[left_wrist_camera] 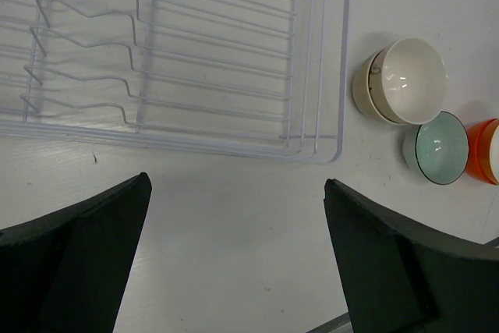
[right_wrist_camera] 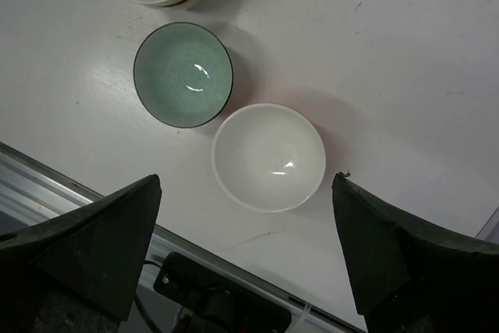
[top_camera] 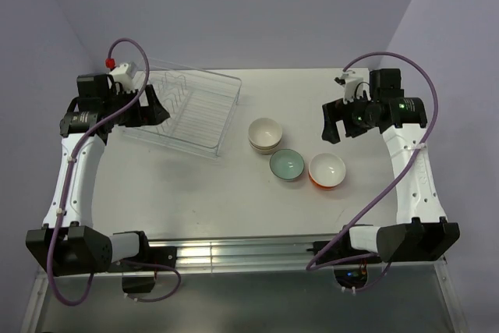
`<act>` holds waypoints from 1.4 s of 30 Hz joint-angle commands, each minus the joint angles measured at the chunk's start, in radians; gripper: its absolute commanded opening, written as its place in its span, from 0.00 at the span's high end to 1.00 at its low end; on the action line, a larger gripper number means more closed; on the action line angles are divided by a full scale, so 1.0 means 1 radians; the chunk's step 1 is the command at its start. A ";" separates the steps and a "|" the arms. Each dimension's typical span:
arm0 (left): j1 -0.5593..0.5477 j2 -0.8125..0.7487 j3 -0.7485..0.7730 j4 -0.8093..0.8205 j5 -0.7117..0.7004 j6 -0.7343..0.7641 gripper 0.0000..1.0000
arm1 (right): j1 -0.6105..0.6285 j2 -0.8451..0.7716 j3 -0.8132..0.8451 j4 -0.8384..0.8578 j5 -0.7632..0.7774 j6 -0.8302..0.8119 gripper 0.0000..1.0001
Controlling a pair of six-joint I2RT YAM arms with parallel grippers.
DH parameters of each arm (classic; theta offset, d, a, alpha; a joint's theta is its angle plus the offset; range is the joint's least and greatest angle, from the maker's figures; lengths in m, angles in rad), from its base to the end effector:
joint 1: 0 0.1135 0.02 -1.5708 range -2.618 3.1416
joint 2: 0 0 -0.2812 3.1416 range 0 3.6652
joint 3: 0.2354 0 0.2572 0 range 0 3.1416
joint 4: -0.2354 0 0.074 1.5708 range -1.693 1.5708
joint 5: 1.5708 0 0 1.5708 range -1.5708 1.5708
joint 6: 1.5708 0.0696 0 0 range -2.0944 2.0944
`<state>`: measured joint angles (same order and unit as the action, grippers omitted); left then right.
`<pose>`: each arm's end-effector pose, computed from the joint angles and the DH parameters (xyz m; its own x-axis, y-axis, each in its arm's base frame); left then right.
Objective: Load the bowls into the dish rack
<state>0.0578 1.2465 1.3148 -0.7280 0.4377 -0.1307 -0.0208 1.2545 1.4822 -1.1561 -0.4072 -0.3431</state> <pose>0.2853 -0.0130 0.3730 -0.6434 -0.1555 -0.7496 0.1999 0.9111 -0.3605 0.2458 0.0225 0.3852 -0.6805 -0.2948 -0.6709 -0.4747 0.8748 0.0971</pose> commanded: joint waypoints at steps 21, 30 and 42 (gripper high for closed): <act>0.002 0.041 0.004 -0.099 0.173 0.177 0.01 | -0.077 0.212 -0.166 -0.030 0.081 -0.220 0.37; 0.002 0.054 -0.015 -0.114 0.217 0.203 0.00 | -0.077 0.279 -0.227 0.053 0.099 -0.247 0.41; 0.002 0.074 -0.009 -0.137 0.295 0.240 0.01 | -0.079 0.339 -0.255 0.139 0.139 -0.267 0.47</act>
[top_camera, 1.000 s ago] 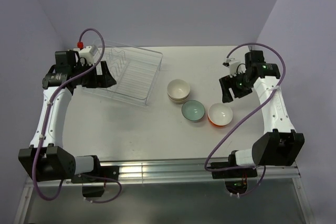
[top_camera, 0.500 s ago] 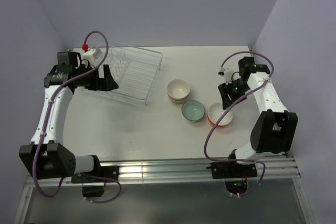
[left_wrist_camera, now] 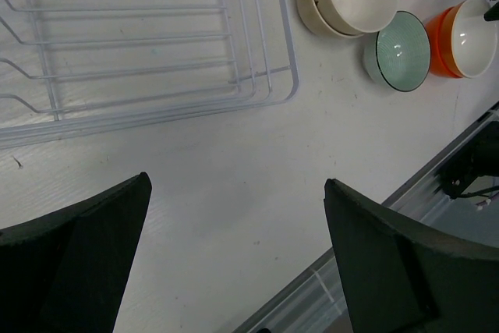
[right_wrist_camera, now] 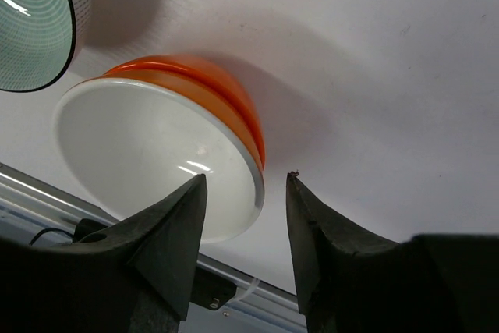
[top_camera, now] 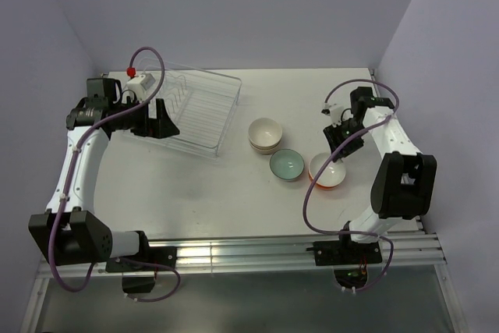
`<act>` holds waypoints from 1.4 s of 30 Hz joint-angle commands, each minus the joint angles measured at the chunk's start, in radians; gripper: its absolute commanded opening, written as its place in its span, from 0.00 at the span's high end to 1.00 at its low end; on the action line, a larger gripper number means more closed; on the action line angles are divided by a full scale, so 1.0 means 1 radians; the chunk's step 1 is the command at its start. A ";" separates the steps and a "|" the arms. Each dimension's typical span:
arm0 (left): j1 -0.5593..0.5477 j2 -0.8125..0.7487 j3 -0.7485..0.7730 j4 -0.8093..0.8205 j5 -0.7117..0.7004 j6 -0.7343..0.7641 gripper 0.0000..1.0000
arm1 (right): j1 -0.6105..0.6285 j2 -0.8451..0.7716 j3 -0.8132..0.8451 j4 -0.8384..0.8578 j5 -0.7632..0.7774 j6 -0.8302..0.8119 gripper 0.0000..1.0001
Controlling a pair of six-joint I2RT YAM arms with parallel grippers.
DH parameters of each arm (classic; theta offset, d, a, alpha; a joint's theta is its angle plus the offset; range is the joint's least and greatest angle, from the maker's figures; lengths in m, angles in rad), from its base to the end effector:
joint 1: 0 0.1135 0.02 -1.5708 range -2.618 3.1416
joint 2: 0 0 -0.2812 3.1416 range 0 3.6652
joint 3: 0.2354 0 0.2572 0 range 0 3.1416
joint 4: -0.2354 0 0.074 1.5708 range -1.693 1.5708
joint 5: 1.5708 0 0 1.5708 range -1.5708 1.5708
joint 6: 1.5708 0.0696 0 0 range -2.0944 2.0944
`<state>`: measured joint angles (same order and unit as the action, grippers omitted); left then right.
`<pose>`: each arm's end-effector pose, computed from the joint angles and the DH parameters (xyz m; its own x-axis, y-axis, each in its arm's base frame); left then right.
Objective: Load the bowls into the dish rack
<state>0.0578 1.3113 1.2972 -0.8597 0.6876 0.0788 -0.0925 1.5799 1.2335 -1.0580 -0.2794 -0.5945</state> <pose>0.2829 -0.0279 0.3438 -0.7346 0.0184 -0.6782 0.4212 0.7960 -0.4346 0.3020 -0.0087 0.2272 -0.8378 -0.4630 -0.2895 -0.5141 0.8474 0.1325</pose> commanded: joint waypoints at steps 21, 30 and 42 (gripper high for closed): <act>0.002 0.013 0.001 0.011 0.040 0.012 0.01 | -0.009 0.029 -0.052 0.092 0.025 -0.031 0.64; 0.002 0.002 0.004 0.008 0.035 0.009 0.00 | -0.021 -0.001 -0.005 0.032 0.006 -0.050 0.92; 0.002 -0.024 0.039 0.014 0.059 -0.019 0.01 | -0.059 -0.090 0.191 -0.151 -0.235 -0.059 1.00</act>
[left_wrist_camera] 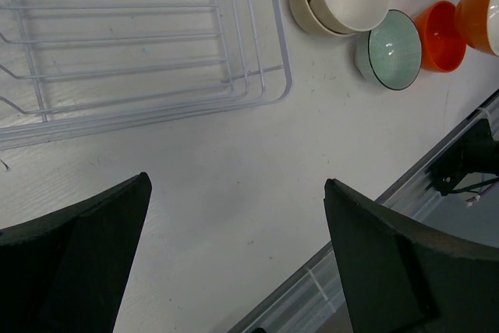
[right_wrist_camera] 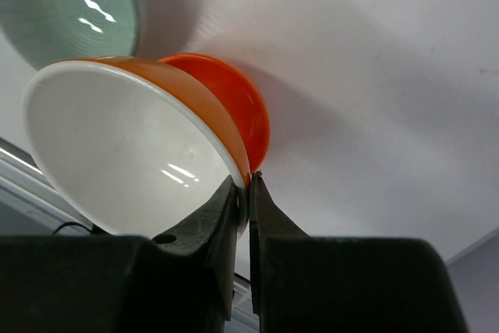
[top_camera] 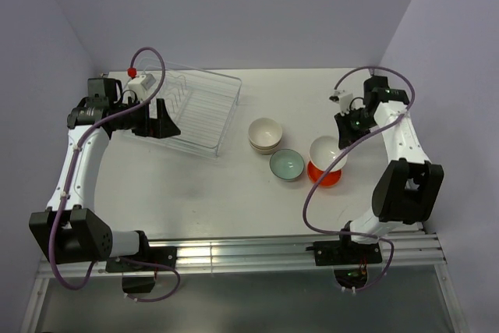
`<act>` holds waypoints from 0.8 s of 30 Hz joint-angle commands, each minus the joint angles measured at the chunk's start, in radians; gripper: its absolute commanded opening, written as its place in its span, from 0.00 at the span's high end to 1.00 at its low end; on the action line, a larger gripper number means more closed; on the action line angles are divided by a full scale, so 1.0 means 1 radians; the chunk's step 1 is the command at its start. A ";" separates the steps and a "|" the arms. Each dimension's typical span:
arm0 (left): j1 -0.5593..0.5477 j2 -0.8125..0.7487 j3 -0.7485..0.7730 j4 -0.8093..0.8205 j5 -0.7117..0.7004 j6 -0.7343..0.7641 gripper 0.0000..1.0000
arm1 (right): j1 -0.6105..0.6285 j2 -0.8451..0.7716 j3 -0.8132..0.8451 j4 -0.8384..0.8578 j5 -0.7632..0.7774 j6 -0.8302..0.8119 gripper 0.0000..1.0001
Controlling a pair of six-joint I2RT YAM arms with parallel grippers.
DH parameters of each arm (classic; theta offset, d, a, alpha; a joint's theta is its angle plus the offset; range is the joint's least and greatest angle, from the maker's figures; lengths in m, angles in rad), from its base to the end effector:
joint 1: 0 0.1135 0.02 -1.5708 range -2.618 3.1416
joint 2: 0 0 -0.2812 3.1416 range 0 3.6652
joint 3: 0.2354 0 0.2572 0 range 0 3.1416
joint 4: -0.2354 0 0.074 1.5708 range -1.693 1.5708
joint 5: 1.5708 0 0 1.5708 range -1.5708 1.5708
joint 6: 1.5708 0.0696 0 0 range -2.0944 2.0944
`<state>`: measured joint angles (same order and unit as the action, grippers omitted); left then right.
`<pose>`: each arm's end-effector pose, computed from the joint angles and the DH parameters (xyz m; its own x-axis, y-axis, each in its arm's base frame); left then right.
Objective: Load the bowls into the dish rack
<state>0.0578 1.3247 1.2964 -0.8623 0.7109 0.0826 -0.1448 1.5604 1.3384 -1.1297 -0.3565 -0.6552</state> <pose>0.2851 -0.0290 0.3406 -0.7433 0.0196 -0.6687 0.4287 0.7813 -0.4537 0.3048 -0.0199 0.2622 -0.8025 -0.4600 -0.3799 -0.5408 0.8298 0.1377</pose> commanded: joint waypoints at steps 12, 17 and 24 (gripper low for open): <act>-0.088 -0.094 0.079 0.448 0.162 -0.512 0.01 | 0.202 -0.117 0.271 0.253 -0.516 0.534 1.00; -0.176 -0.082 0.075 0.580 0.156 -0.652 0.01 | 0.315 -0.077 0.307 0.350 -0.439 0.654 1.00; -0.317 -0.044 0.084 0.611 0.047 -0.682 0.02 | 0.456 -0.028 0.321 0.447 -0.366 0.726 1.00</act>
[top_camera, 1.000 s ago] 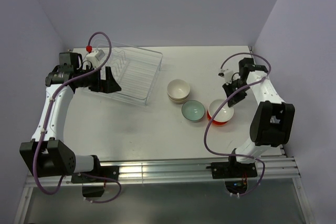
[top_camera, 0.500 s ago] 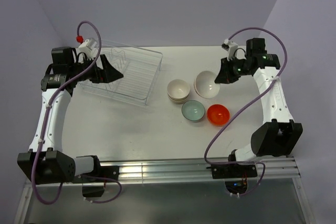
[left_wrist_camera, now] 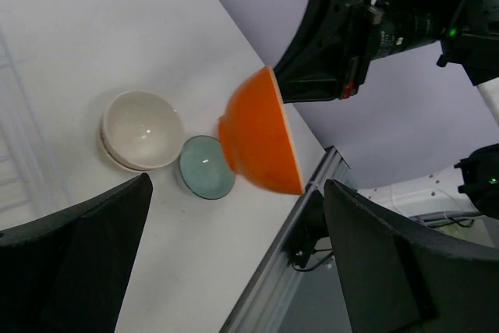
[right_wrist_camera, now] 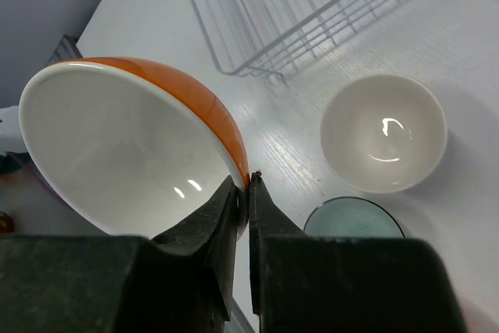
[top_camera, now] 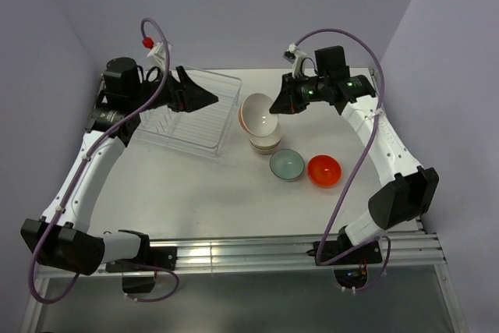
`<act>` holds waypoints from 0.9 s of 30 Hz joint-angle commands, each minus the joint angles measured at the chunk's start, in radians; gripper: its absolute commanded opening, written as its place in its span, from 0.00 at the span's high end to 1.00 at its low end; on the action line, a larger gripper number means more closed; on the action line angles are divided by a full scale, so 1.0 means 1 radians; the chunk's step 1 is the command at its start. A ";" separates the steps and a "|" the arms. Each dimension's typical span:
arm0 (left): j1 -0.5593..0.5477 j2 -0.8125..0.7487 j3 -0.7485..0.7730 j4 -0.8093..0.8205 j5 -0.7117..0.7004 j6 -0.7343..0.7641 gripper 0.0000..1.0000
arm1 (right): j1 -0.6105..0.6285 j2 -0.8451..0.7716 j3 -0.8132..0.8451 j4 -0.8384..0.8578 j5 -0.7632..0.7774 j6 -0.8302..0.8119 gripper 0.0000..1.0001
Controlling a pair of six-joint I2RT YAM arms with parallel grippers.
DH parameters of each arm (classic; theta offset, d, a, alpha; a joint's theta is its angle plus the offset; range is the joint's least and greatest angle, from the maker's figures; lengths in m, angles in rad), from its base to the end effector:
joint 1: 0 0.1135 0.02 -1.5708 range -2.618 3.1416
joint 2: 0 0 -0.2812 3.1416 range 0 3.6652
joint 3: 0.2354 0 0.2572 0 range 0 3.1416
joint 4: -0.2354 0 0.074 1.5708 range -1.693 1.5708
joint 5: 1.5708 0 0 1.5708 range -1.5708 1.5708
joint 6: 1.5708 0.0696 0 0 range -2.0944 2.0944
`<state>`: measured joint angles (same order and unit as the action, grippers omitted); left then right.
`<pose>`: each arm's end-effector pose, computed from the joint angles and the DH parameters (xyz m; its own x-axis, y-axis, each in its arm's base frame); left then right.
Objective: Load the bowls into the dish rack
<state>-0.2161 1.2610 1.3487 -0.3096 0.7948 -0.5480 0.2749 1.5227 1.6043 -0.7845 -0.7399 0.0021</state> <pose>0.2803 -0.1124 0.4360 -0.6160 -0.2384 -0.7508 0.5967 0.4811 -0.6423 0.3208 0.1392 0.3935 -0.6236 -0.1743 -0.7621 -0.6942 0.5715 0.4374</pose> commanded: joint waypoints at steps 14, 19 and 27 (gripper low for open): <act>-0.143 0.048 -0.111 0.116 -0.016 -0.148 0.03 | 0.139 0.100 0.166 0.091 0.036 0.067 1.00; -0.146 0.057 -0.135 0.116 -0.022 -0.188 0.02 | 0.149 0.119 0.192 0.087 0.042 0.064 1.00; -0.146 0.055 -0.157 0.199 -0.002 -0.257 0.07 | 0.158 0.133 0.197 0.085 0.033 0.070 1.00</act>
<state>-0.3588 1.3216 1.1934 -0.1944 0.7811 -0.7635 0.4213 1.6554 1.7504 -0.7448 -0.6922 0.0570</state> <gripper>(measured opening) 0.941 0.125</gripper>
